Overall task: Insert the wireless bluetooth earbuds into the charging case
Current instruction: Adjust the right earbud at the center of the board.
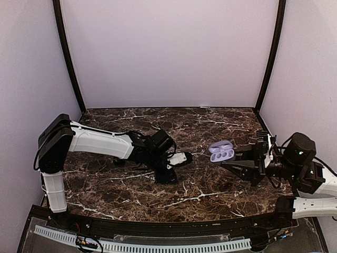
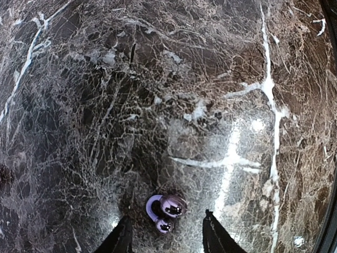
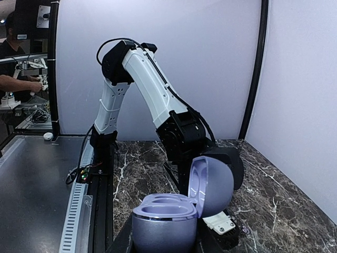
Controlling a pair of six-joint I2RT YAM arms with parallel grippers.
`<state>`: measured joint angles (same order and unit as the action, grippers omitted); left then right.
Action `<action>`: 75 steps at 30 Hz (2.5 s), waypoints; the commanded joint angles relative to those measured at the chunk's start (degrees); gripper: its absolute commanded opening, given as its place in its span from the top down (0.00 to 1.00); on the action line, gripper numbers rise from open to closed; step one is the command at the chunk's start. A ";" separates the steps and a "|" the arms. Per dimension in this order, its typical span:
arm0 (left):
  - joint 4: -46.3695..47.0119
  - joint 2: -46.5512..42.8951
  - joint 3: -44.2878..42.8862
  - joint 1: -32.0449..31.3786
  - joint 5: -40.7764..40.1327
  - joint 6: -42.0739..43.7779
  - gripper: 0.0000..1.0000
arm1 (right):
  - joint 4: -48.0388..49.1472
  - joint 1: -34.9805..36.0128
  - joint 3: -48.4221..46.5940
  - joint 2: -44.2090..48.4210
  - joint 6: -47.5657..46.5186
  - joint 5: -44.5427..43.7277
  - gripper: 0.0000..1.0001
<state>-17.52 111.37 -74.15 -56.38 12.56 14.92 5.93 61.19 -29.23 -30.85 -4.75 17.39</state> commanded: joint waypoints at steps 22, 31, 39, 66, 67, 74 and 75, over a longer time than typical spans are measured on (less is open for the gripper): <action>-0.47 7.19 -6.93 0.28 -12.45 -1.51 0.50 | 0.57 0.27 0.27 1.66 0.27 -2.57 1.00; -1.25 6.39 -8.42 2.44 -10.46 -5.07 0.54 | 0.34 0.30 0.24 1.84 0.36 -2.87 1.00; 3.24 -1.23 -2.79 2.45 -7.46 -12.55 0.59 | 0.05 0.25 0.10 1.89 0.36 -3.19 1.00; -0.24 1.79 -0.86 2.94 -14.85 -15.28 0.73 | -0.64 0.25 0.04 2.81 0.35 -4.38 1.00; -0.24 2.17 -1.36 2.99 -14.89 -15.27 0.73 | -0.54 0.27 0.11 2.77 0.38 -4.38 1.00; 0.47 4.50 -5.36 3.01 -15.92 -12.30 0.73 | -0.57 0.29 0.13 2.75 0.54 -4.38 1.00; 0.30 5.25 -5.99 3.03 -16.04 -11.71 0.73 | -0.50 0.31 0.17 2.81 0.54 -4.38 1.00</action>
<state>-16.47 115.26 -77.03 -53.54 -2.55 0.43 3.79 61.19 -29.21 -28.91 -4.78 13.65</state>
